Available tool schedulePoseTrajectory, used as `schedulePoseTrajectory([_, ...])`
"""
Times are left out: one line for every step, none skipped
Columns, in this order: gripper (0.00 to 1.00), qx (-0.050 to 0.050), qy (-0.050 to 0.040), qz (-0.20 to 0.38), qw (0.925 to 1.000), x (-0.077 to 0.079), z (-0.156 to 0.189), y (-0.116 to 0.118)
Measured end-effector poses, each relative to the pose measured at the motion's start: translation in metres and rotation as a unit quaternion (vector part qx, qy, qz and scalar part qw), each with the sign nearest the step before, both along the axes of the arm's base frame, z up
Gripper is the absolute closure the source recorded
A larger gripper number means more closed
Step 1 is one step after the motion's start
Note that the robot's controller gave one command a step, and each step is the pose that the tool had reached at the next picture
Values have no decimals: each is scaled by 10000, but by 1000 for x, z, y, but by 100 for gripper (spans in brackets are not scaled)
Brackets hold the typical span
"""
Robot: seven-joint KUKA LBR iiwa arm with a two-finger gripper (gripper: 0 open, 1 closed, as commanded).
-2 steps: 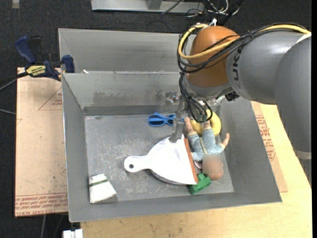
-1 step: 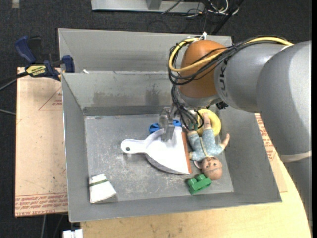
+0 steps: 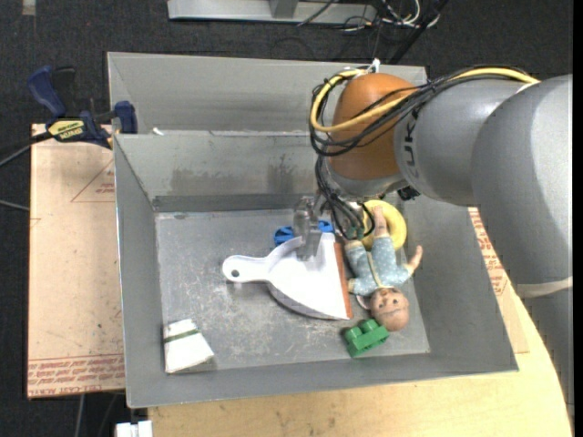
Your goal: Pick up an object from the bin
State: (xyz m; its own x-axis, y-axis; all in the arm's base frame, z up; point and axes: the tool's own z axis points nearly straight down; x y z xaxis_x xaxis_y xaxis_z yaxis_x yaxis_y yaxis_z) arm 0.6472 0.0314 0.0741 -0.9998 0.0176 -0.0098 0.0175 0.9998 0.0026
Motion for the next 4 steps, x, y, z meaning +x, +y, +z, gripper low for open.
schedulePoseTrajectory([100,2,43,-42,10000,-7,41,1])
schedulePoseTrajectory([100,9,-52,-83,10000,8,70,1])
schedulePoseTrajectory([100,8,-4,-70,10000,6,72,1])
schedulePoseTrajectory([100,5,-96,98,9999,-12,101,-5])
